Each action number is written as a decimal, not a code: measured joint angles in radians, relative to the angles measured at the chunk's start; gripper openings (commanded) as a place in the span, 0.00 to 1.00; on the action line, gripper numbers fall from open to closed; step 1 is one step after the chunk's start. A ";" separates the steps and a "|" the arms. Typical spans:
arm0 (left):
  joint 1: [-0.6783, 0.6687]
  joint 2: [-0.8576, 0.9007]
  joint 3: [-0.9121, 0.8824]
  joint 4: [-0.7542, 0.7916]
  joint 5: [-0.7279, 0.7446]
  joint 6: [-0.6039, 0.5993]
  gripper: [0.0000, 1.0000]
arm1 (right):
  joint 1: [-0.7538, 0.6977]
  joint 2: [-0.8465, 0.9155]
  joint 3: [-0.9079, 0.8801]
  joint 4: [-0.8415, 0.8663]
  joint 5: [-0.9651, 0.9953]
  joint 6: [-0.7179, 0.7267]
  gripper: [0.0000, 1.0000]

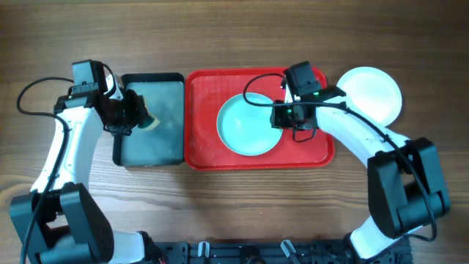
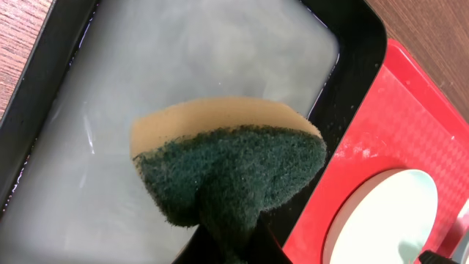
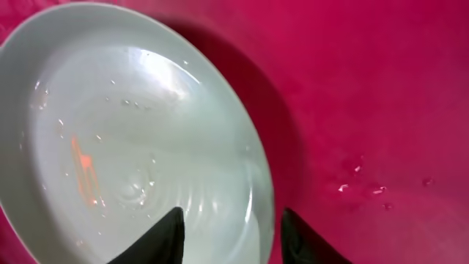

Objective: Clean dirty plates on tray and stack at the side
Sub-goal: 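Move the right gripper to the pale-blue plate's rim and grasp it, then carry the sponge with the left gripper onto the pale-blue plate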

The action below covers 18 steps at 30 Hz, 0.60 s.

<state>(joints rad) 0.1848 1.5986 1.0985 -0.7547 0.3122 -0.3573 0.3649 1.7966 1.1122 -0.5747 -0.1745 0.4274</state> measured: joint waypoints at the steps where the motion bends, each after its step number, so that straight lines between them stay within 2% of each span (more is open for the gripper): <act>1: 0.000 0.000 0.000 0.000 0.000 0.000 0.06 | 0.004 0.000 -0.002 0.013 0.021 0.000 0.46; 3: 0.000 0.000 0.000 0.000 0.000 0.000 0.06 | 0.006 0.000 -0.003 0.053 0.068 -0.029 0.44; 6: 0.000 0.000 0.000 0.000 0.000 0.000 0.06 | 0.006 0.000 -0.004 0.099 0.098 -0.110 0.33; 12: 0.000 0.000 0.000 0.000 0.000 0.000 0.06 | 0.006 0.000 -0.006 0.122 0.109 -0.146 0.31; 16: 0.000 0.000 0.000 -0.002 0.000 0.000 0.06 | 0.006 -0.001 -0.071 0.206 0.112 -0.146 0.27; 18: 0.000 0.000 0.000 -0.006 0.000 0.000 0.06 | 0.006 -0.001 -0.122 0.243 0.113 -0.150 0.12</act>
<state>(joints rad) 0.1848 1.5986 1.0985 -0.7609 0.3119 -0.3573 0.3706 1.7954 0.9901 -0.3321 -0.0616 0.2775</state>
